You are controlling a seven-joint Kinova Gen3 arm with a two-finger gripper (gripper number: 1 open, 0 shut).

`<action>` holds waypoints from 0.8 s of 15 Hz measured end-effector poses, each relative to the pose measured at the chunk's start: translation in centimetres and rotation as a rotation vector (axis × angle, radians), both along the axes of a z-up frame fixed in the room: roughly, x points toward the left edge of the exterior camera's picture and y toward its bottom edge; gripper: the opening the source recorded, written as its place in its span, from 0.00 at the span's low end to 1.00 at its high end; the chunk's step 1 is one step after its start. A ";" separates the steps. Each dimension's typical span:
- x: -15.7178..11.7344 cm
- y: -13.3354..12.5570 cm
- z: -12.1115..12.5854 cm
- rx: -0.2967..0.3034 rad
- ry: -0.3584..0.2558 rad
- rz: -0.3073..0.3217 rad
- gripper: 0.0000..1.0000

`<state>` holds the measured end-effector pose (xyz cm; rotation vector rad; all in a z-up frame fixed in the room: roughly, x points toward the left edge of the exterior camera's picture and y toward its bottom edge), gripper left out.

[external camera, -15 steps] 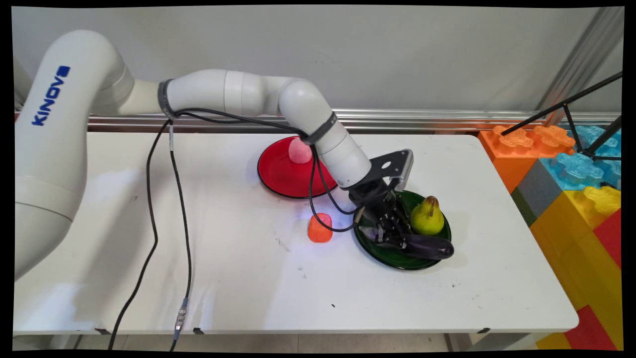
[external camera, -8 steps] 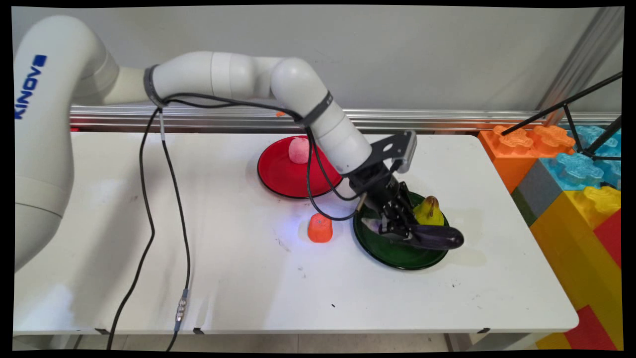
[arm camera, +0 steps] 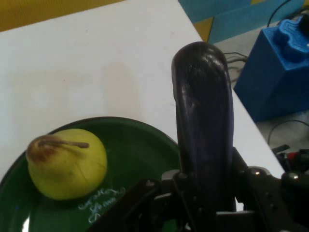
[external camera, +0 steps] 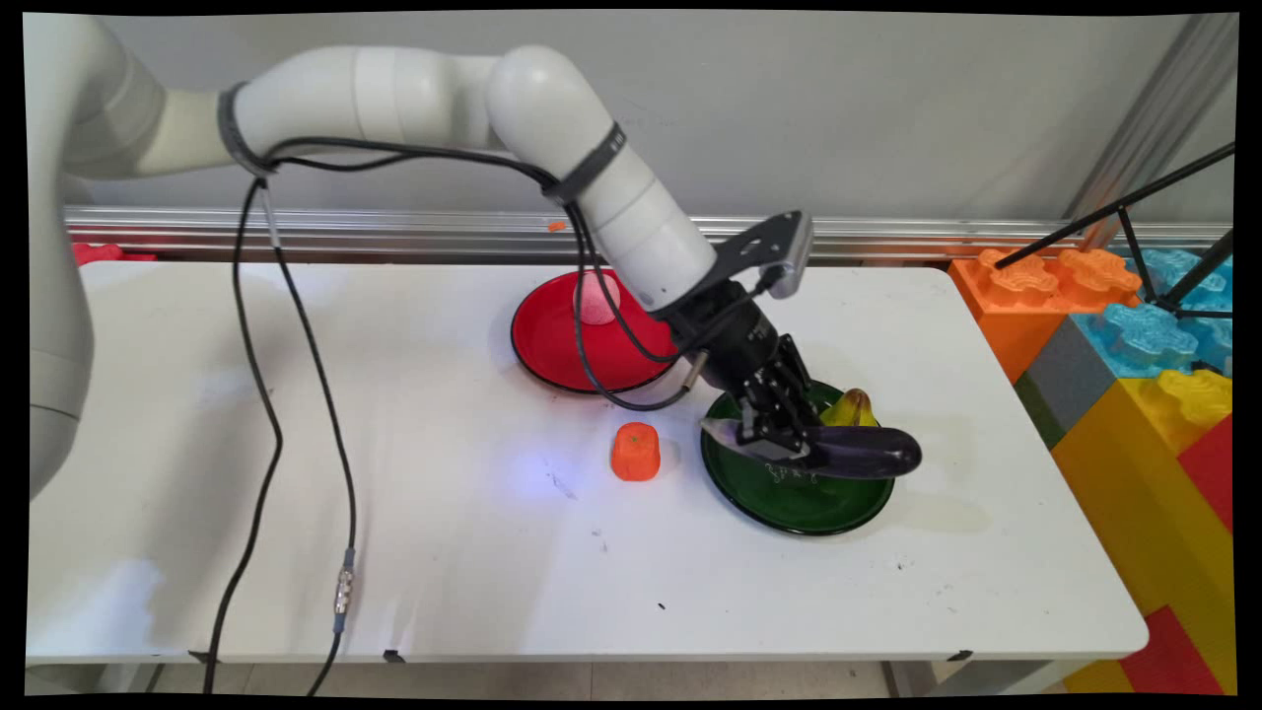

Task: Place the picked object on the table

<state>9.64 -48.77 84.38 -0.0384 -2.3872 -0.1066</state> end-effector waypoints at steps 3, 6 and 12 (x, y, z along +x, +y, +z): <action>1.7 1.3 1.4 0.029 -0.018 0.012 0.00; 3.7 2.6 2.3 0.066 -0.040 0.031 0.00; 8.7 5.5 2.5 0.129 -0.096 0.064 0.00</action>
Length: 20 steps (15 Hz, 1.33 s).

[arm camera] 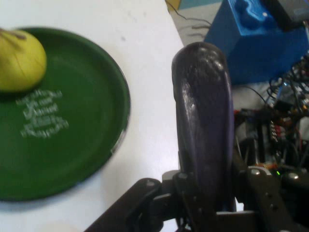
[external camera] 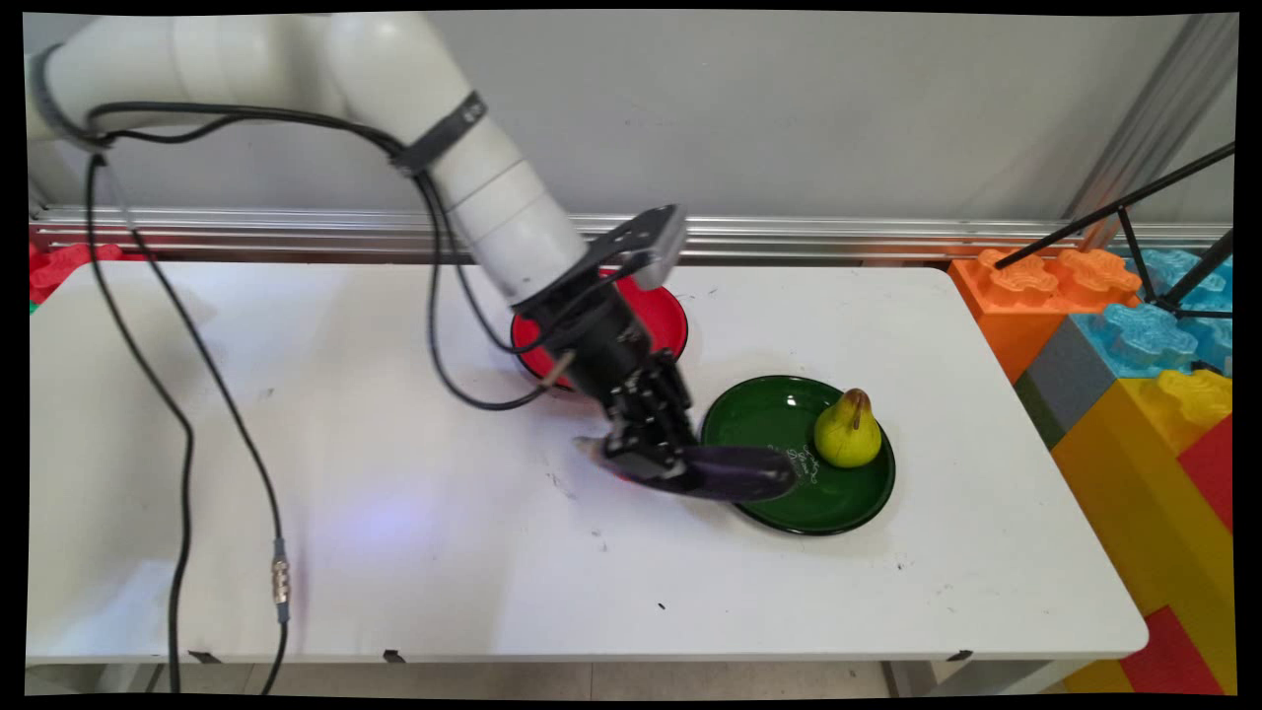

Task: Place the picked object on the table

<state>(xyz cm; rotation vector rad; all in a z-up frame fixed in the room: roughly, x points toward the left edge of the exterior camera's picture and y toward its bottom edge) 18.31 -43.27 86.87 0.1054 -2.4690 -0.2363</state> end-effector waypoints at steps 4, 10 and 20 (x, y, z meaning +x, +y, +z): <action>3.5 1.9 -1.1 0.011 -0.040 -0.008 0.00; 6.6 2.9 -4.4 -0.059 -0.070 -0.034 0.00; 6.9 4.1 -13.5 -0.169 -0.084 -0.075 0.00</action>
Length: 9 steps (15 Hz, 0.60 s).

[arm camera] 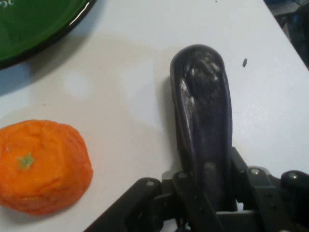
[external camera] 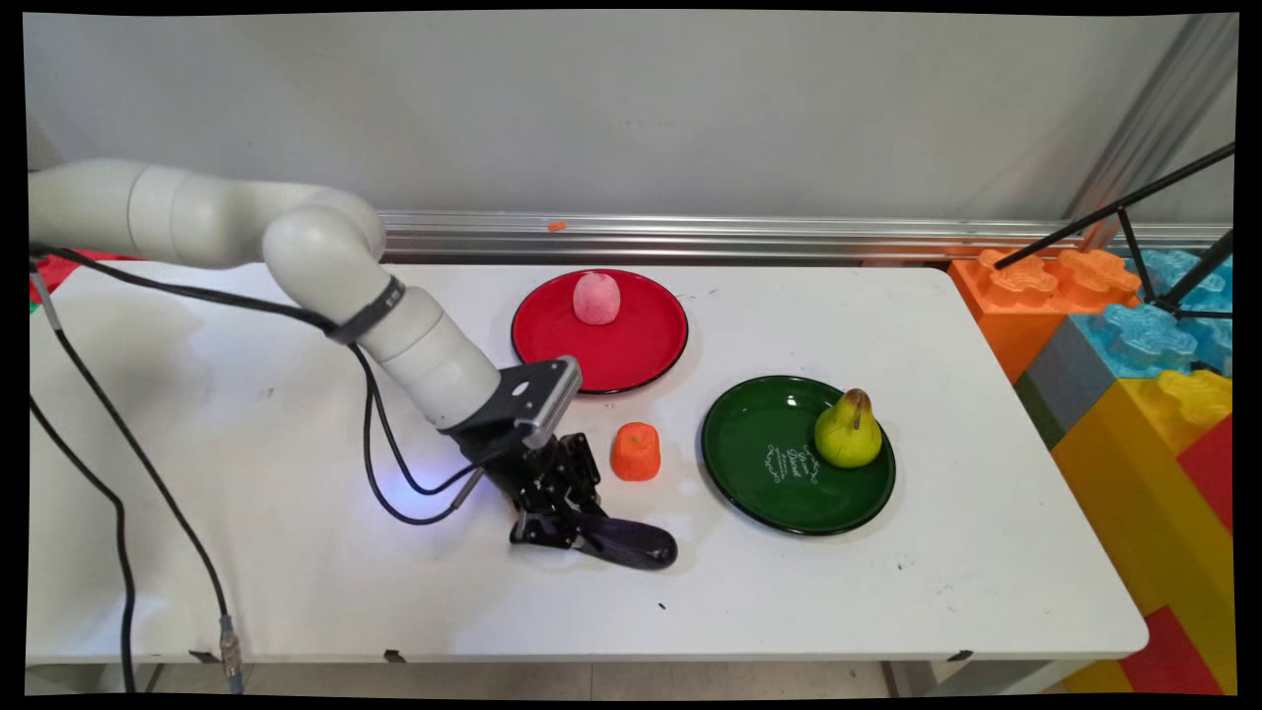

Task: Place the picked object on the table

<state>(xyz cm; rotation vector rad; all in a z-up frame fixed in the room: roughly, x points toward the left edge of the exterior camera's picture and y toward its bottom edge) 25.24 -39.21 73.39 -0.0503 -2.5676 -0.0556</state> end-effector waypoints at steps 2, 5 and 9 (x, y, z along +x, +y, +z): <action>0.1 0.2 -1.4 -0.016 -0.005 -0.004 0.00; -0.1 0.2 -2.9 -0.033 -0.008 -0.010 1.00; 0.0 0.1 -3.4 -0.059 0.001 -0.005 1.00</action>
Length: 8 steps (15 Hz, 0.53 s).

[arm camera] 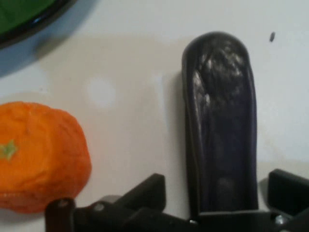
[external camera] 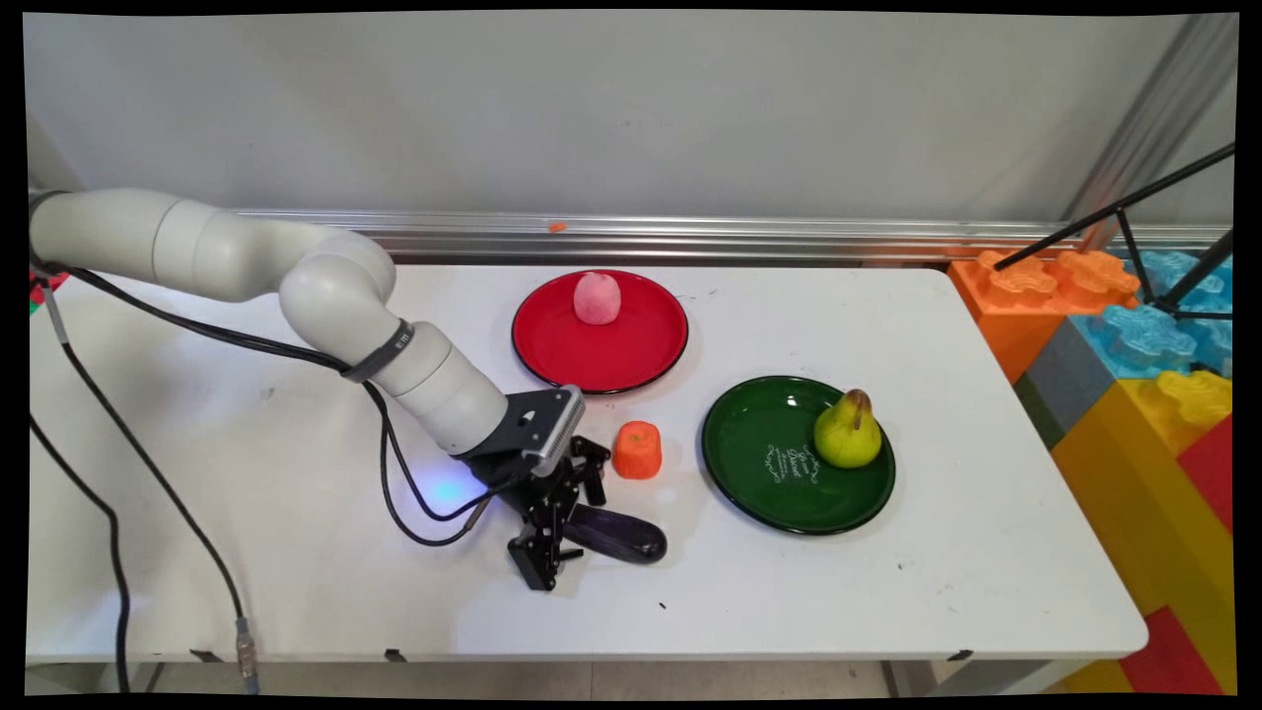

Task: Place the picked object on the table

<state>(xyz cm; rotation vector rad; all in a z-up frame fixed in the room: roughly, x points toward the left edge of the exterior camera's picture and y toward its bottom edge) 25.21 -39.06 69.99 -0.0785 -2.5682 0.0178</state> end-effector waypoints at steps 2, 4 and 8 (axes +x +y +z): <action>-0.3 -0.2 0.1 -0.010 0.001 0.002 1.00; 0.0 -0.2 0.4 -0.015 0.002 0.013 1.00; 0.4 -0.4 2.0 -0.018 0.014 0.021 1.00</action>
